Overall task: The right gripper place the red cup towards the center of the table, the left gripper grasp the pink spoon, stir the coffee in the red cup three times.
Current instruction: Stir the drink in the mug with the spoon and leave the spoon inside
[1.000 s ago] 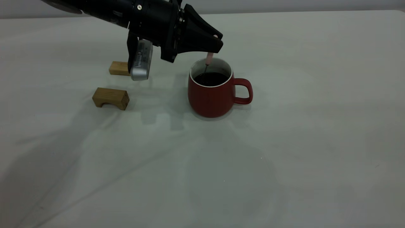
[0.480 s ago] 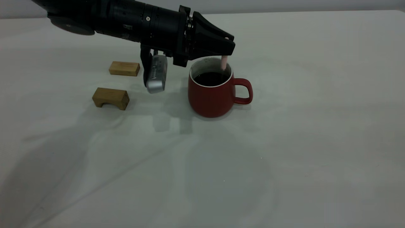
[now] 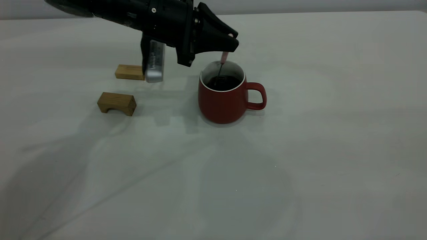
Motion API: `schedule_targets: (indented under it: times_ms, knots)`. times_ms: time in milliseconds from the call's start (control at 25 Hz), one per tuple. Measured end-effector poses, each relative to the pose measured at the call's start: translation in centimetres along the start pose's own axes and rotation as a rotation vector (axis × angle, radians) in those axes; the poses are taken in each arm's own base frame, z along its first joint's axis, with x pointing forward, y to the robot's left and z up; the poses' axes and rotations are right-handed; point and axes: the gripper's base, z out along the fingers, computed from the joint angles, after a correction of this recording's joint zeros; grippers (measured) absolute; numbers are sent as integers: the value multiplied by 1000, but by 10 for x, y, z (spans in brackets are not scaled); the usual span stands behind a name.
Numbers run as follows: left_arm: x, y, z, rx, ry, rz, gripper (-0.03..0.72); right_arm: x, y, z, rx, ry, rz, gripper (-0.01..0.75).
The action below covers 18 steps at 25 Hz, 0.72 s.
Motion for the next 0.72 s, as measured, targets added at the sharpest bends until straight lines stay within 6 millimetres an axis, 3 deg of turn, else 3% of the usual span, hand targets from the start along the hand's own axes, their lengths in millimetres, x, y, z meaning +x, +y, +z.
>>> schedule_targets:
  times_ms: [200,400,720]
  knots:
    - [2,4,3,-42,81,-85,175,0,0,0,0,0,0,583]
    - [2,7,2,-121,36,-223,175,0,0,0,0,0,0,583]
    - [0,-9,-4,-105,-68,-4,175,0,0,0,0,0,0,583]
